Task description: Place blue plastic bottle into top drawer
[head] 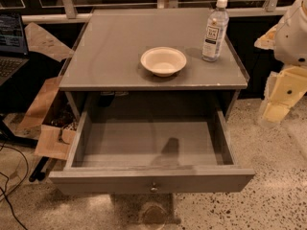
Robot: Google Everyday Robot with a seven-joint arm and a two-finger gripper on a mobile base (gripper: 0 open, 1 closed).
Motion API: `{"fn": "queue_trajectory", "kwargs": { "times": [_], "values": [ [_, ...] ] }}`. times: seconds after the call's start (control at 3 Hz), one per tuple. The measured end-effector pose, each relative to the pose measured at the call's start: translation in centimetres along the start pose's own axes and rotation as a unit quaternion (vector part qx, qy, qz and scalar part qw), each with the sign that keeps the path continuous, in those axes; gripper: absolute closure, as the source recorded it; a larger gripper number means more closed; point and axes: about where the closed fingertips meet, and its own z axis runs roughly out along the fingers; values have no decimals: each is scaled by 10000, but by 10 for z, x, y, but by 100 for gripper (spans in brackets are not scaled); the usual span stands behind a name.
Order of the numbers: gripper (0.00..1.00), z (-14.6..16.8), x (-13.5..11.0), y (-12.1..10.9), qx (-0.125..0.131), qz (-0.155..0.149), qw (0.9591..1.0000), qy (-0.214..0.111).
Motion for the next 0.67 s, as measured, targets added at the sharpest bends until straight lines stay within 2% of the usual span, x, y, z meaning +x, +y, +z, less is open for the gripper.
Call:
{"fn": "queue_trajectory", "kwargs": {
  "times": [0.33,0.67],
  "values": [
    [0,0,0,0,0,0,10000,0],
    [0,0,-1,-2,86,102,9998,-140]
  ]
}}
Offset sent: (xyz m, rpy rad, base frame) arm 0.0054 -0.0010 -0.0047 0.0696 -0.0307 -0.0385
